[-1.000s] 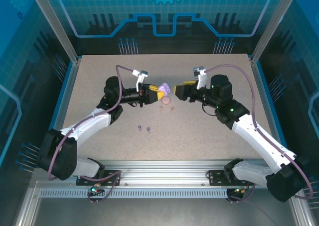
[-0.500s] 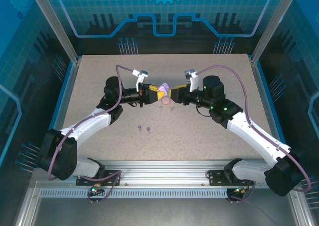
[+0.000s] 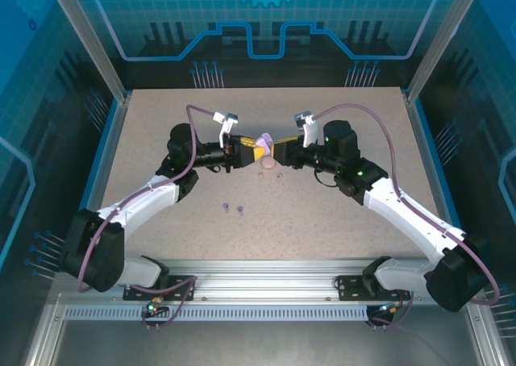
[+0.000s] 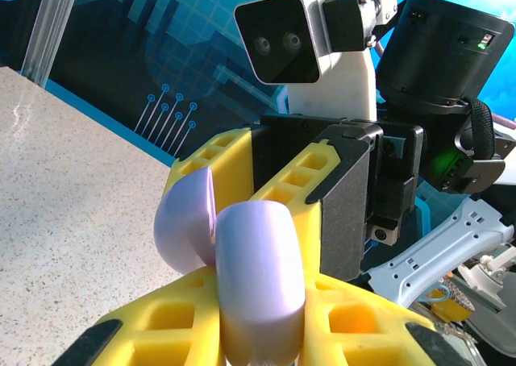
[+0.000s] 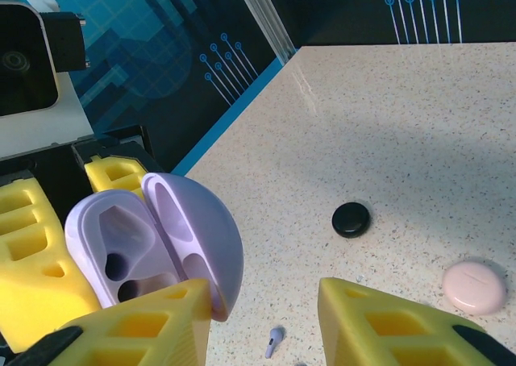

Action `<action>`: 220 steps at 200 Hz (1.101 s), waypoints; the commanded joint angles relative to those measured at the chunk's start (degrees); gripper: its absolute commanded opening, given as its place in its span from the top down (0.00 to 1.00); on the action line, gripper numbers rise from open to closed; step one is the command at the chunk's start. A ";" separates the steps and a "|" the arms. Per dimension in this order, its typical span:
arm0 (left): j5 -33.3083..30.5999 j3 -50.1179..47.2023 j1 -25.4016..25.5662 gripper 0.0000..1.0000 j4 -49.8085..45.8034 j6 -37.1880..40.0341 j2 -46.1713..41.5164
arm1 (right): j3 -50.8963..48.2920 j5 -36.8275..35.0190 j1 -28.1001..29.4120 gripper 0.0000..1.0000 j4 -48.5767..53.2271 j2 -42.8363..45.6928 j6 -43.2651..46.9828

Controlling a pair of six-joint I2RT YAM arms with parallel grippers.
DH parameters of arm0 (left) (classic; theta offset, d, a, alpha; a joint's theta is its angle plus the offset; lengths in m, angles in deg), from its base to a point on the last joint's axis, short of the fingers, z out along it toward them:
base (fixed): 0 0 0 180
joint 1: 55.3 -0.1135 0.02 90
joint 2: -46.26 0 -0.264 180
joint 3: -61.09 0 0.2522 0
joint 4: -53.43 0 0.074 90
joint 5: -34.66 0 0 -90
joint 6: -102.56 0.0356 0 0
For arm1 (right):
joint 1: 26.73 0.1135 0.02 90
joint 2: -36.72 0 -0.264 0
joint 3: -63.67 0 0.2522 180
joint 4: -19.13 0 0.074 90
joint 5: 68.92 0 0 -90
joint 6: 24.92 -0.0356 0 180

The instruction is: Insert the wireless bluetooth earbuds into the charging case

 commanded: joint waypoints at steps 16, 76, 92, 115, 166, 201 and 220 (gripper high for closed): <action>2.41 1.71 0.49 1.00 2.27 -0.26 -1.29 | 2.10 1.26 1.05 0.60 -2.54 0.64 1.03; 2.86 1.71 0.50 1.00 2.15 -0.31 -1.44 | 1.41 1.79 0.37 0.61 -2.77 2.35 1.53; 2.78 1.54 0.48 1.00 1.52 0.12 -1.63 | 1.06 2.05 -0.07 0.61 -2.62 3.36 1.43; 2.68 1.57 0.50 1.00 1.15 0.49 -1.81 | 0.72 2.63 -0.78 0.58 -1.87 5.12 1.68; 3.03 1.99 0.50 1.00 1.56 -0.13 -1.90 | 0.30 3.54 -1.35 0.59 -0.86 5.45 2.16; 3.12 2.25 0.58 1.00 1.60 -0.38 -2.08 | 0.47 4.77 -1.32 0.60 -1.65 3.32 1.78; 3.21 2.37 0.59 1.00 1.52 -0.39 -2.30 | 0.88 5.34 -1.25 0.62 -2.11 2.25 1.58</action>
